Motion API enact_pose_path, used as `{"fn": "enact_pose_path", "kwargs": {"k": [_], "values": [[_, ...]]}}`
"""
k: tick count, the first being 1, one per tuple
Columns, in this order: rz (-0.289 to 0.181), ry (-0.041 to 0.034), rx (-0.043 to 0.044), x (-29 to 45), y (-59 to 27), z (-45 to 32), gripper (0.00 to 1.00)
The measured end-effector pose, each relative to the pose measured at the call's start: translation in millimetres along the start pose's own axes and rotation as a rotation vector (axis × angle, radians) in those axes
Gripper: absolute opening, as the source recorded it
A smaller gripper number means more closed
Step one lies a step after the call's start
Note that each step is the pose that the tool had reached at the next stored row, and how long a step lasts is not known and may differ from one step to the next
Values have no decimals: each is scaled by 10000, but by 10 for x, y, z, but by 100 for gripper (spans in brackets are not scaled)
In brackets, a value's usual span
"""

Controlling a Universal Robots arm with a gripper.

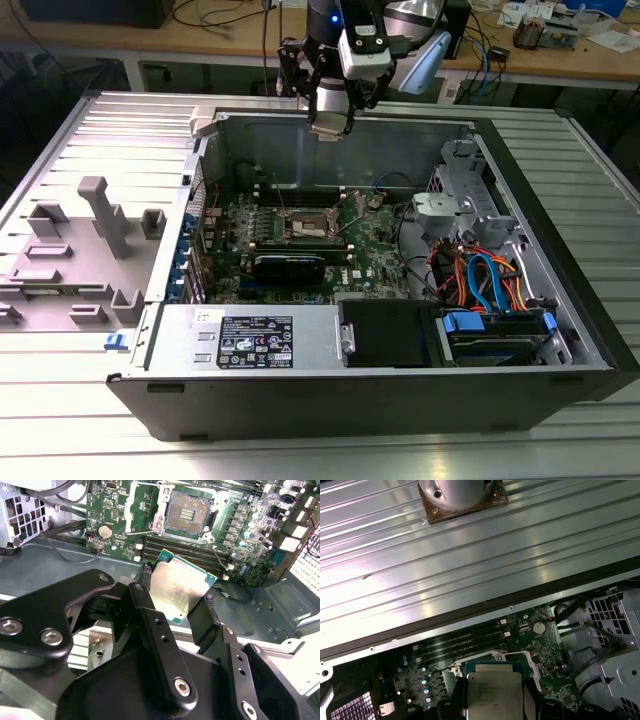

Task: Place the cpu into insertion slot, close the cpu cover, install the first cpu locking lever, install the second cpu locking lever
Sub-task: 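Place the cpu into insertion slot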

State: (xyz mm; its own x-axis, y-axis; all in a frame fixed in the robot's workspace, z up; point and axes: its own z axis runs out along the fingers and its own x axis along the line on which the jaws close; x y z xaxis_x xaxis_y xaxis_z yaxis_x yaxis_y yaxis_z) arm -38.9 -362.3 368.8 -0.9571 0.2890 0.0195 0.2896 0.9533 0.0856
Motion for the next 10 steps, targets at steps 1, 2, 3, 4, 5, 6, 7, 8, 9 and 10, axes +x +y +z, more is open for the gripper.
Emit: {"fn": "enact_pose_path", "kwargs": {"k": [1, 2, 3, 4, 5, 6, 7, 8, 9, 10], "values": [[43, -4, -1, 0, 0, 0, 54], [80, -7, -2, 0, -1, 0, 54], [130, -11, -3, 0, -1, 0, 54], [165, -14, -4, 0, -1, 1, 54], [196, -17, -5, -1, -2, 1, 54], [238, -21, -6, -1, -2, 1, 54], [281, -24, -6, -1, -2, 1, 54], [353, -30, -7, -1, -3, 1, 54], [417, -36, -9, -1, -4, 2, 54], [484, -42, -10, -1, -4, 2, 54]]}}
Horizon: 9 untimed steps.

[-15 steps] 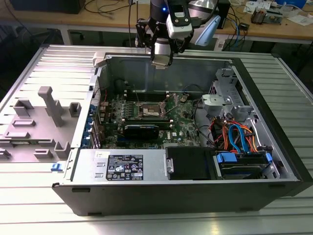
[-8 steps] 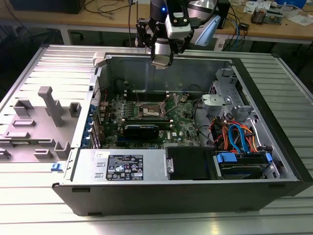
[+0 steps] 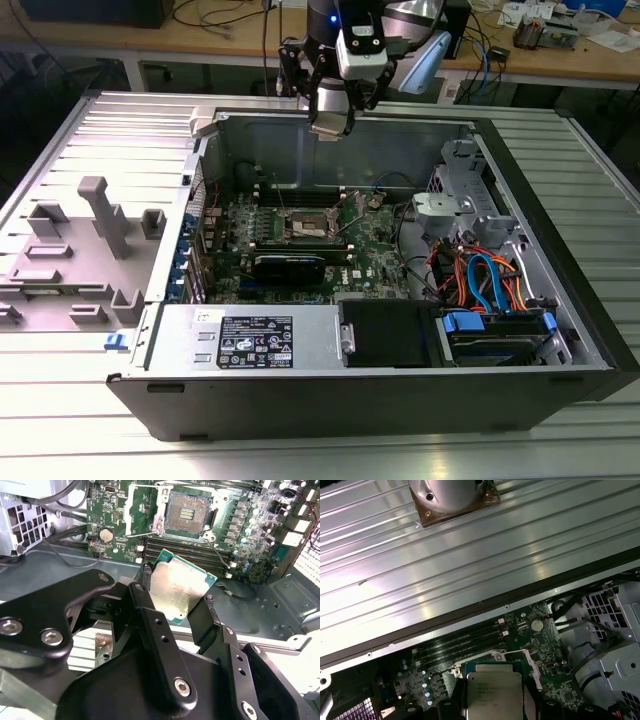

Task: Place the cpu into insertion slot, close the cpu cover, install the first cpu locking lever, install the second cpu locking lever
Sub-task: 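Place the cpu into insertion slot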

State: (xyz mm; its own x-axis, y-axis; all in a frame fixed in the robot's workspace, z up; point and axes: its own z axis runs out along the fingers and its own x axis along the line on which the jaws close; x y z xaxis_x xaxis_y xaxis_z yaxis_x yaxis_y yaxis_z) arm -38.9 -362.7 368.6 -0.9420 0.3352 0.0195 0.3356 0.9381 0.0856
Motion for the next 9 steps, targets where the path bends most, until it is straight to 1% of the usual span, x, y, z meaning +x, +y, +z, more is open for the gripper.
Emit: {"fn": "enact_pose_path", "kwargs": {"k": [9], "values": [[382, -32, -7, -1, -4, 1, 54]]}}
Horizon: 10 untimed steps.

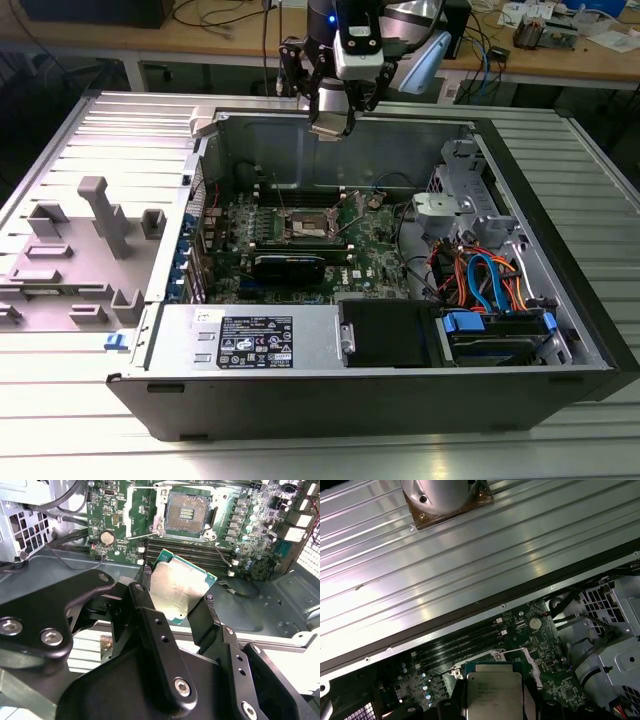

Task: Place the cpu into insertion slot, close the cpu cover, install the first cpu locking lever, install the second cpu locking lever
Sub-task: 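Place the cpu into insertion slot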

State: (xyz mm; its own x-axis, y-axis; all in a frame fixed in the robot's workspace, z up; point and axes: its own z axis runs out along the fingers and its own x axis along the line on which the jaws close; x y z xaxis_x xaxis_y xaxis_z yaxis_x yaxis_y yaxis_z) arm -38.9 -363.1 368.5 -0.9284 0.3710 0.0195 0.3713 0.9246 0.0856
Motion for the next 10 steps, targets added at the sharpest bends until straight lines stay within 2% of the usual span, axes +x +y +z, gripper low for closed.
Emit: {"fn": "enact_pose_path", "kwargs": {"k": [10], "values": [[57, -5, -1, 0, 0, 0, 54]]}}
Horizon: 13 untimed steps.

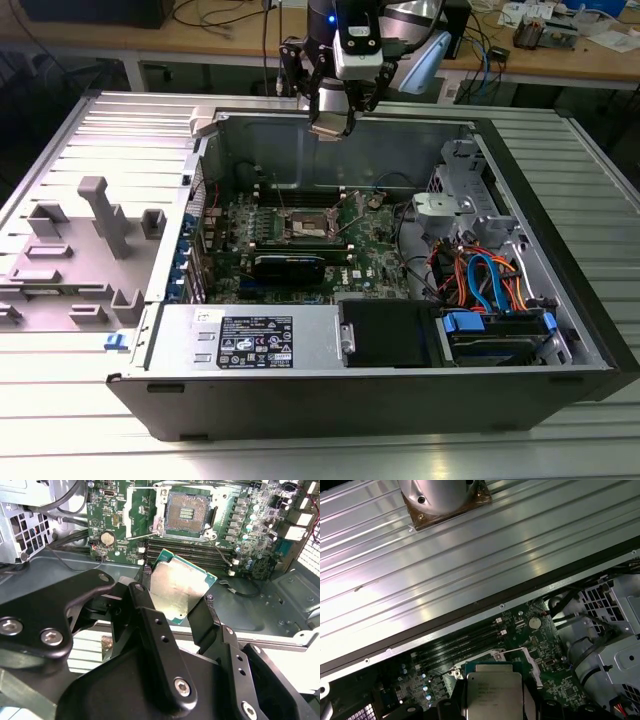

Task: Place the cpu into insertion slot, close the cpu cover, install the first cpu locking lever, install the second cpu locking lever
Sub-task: 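Place the cpu into insertion slot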

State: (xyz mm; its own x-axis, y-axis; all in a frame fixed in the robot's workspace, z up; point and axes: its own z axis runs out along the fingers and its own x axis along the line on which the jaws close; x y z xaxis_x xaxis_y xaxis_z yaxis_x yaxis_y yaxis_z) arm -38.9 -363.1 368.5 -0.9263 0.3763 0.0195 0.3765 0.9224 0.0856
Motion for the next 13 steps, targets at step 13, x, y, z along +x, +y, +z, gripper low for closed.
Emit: {"fn": "enact_pose_path", "kwargs": {"k": [13], "values": [[222, -19, -5, -1, -3, 0, 54]]}}
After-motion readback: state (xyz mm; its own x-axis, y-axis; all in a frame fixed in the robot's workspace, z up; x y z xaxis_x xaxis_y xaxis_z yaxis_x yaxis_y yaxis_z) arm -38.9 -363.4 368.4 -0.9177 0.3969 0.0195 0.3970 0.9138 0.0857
